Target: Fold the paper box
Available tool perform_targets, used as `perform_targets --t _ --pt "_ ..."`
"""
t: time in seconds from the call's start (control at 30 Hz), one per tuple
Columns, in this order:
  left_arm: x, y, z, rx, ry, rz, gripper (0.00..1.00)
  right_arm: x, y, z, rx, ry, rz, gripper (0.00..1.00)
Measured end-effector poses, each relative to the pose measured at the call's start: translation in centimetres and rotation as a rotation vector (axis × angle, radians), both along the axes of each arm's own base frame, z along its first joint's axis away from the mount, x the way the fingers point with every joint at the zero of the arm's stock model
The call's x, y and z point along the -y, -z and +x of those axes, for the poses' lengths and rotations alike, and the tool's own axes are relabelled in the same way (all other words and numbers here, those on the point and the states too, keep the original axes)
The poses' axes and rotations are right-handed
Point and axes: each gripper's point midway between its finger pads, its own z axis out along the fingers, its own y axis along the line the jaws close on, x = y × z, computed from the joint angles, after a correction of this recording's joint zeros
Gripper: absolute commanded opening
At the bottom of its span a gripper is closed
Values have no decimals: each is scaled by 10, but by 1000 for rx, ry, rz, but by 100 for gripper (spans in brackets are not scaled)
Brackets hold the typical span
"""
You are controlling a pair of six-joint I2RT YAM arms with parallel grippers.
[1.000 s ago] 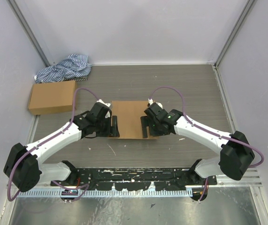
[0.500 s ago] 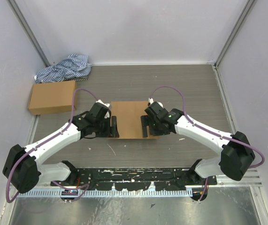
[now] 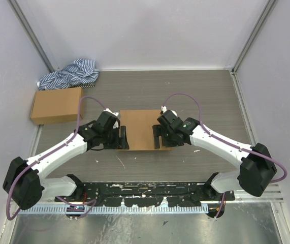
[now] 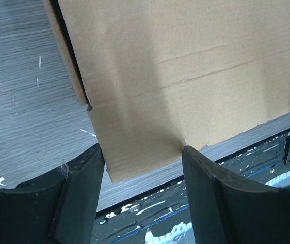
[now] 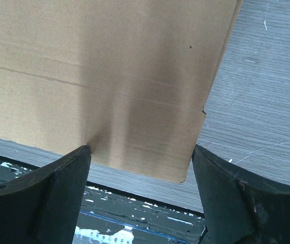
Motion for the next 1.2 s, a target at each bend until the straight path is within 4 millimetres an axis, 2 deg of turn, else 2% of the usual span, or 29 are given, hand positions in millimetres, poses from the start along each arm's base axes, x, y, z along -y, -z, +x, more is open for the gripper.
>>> perform_targets --t 0.57,1.2 --pt "-11 2 3 9 5 74 67 -6 -1 6 21 4 22 85" --pt "-15 8 4 3 18 117 66 -8 16 10 14 5 8 85"
